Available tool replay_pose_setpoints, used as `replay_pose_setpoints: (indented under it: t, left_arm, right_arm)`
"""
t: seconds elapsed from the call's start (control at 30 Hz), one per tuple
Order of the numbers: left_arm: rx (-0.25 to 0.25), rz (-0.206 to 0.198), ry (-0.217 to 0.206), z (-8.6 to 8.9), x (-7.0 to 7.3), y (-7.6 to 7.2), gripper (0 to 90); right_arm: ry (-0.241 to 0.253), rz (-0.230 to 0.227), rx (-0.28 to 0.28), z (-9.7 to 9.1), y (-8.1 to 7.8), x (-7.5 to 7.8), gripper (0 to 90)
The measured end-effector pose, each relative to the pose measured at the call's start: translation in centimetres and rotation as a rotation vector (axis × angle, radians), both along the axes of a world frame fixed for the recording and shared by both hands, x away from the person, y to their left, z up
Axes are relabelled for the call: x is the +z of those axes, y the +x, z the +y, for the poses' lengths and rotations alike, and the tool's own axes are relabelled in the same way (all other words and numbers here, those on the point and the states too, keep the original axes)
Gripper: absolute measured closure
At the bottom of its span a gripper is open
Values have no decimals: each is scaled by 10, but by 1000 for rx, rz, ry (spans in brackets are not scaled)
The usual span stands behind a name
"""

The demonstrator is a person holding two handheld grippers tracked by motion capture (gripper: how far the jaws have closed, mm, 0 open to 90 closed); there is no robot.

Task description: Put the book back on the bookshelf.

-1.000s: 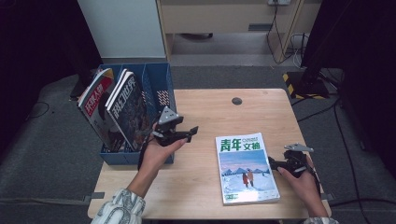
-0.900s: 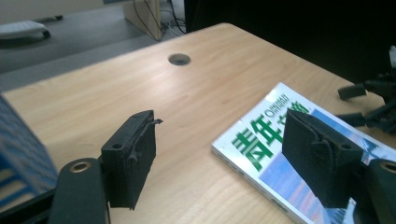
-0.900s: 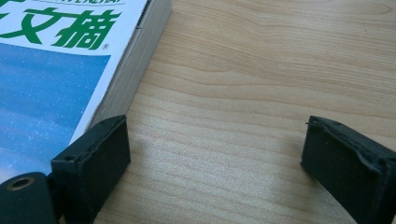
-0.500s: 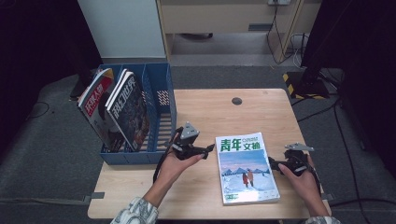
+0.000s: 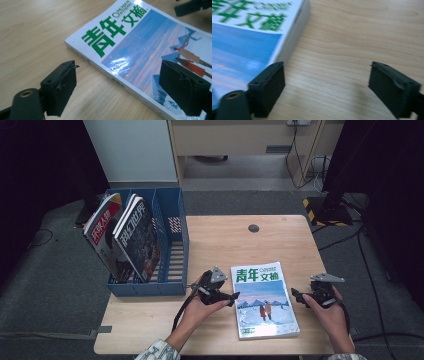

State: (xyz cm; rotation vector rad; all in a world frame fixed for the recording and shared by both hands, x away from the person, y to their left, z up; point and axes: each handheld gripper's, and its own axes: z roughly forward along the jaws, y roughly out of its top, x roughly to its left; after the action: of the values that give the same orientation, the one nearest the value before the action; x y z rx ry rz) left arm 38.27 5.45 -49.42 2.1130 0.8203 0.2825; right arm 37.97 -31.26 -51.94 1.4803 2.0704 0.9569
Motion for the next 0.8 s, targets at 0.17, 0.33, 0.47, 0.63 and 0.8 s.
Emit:
replay_pose_setpoints:
  t: [0.17,0.33,0.47,0.63,0.8]
  left_arm:
    - [-24,27,27,-8,-9,-5,153]
    - [-44,50,34,-13,-16,-8,152]
    - [-61,95,39,-16,-23,-10,151]
    - [-71,120,43,-20,-28,-11,140]
    - [-69,131,33,-21,-29,-11,134]
  right_arm:
    - [42,4,101,13,-4,5,194]
    - [67,38,187,25,-9,5,169]
    - [77,72,241,30,-9,1,129]
    - [97,98,288,33,-8,-3,112]
    - [102,106,333,37,-6,-7,114]
